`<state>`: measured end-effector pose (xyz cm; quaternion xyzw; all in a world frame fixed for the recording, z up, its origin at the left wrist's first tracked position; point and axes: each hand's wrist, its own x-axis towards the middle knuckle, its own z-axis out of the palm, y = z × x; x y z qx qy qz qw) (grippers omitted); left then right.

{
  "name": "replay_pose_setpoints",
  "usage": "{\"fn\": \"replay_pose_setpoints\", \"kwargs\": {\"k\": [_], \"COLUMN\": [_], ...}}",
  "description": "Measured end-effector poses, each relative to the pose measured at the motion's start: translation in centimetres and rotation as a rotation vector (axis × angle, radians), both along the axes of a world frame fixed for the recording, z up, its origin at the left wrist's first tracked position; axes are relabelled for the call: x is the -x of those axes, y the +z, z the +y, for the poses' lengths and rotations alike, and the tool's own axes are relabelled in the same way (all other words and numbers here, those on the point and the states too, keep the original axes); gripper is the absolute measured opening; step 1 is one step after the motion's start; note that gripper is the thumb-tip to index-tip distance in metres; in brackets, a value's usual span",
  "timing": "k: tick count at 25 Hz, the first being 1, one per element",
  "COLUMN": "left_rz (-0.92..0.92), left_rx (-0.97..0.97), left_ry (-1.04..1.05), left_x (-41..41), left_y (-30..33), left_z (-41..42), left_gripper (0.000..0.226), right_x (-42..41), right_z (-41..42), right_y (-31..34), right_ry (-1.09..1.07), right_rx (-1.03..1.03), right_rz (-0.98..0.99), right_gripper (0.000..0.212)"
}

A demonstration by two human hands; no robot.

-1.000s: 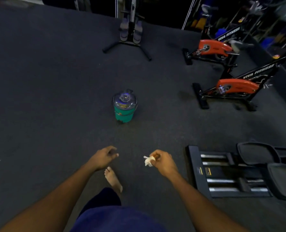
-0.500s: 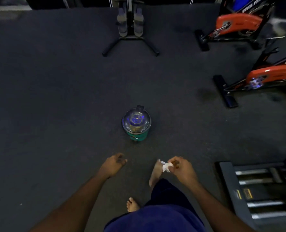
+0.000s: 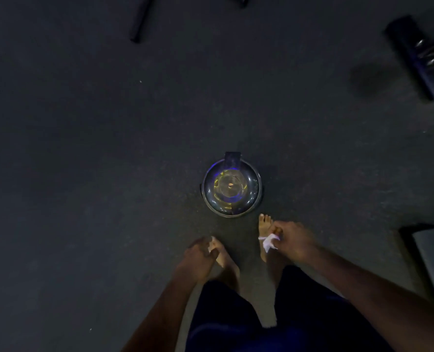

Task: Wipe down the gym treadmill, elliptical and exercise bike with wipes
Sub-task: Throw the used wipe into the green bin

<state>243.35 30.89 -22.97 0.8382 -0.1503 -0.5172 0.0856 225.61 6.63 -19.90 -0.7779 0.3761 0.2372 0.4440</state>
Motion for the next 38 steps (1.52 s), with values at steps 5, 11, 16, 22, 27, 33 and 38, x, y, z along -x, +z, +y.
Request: {"fn": "replay_pose_setpoints", "kwargs": {"k": [5, 11, 16, 22, 27, 33, 38], "left_rz": [0.019, 0.036, 0.054, 0.081, -0.072, -0.288, -0.313], "left_rx": [0.011, 0.037, -0.047, 0.041, 0.057, 0.201, 0.233], "left_ry": [0.187, 0.379, 0.498, 0.843, 0.749, 0.613, 0.591], "left_x": [-6.2, -11.0, -11.3, -12.2, -13.5, -15.6, -16.8], "left_y": [-10.5, -22.0, -25.3, -24.9, -21.3, -17.3, -16.6], "left_z": [-6.7, -10.7, -11.0, -10.6, -10.7, -11.3, -11.9], "left_gripper": [0.017, 0.042, 0.092, 0.065, 0.074, 0.034, 0.037], "right_x": [-4.9, -7.7, -7.7, -8.6, -8.4, -10.8, -13.8], "right_z": [-3.3, -4.9, -3.5, -3.5, -3.6, -1.7, 0.4], "right_y": [-10.6, -21.4, -26.0, -26.2, -25.0, -23.4, -23.7], "right_ry": [0.035, 0.049, 0.335, 0.211, 0.030, -0.520, -0.656], "right_rx": [0.001, -0.024, -0.071, -0.043, -0.084, -0.187, -0.322], "right_rz": [0.072, 0.191, 0.335, 0.326, 0.292, 0.203, 0.190], "right_gripper": [0.018, 0.025, 0.049, 0.045, 0.043, 0.025, 0.019]}}
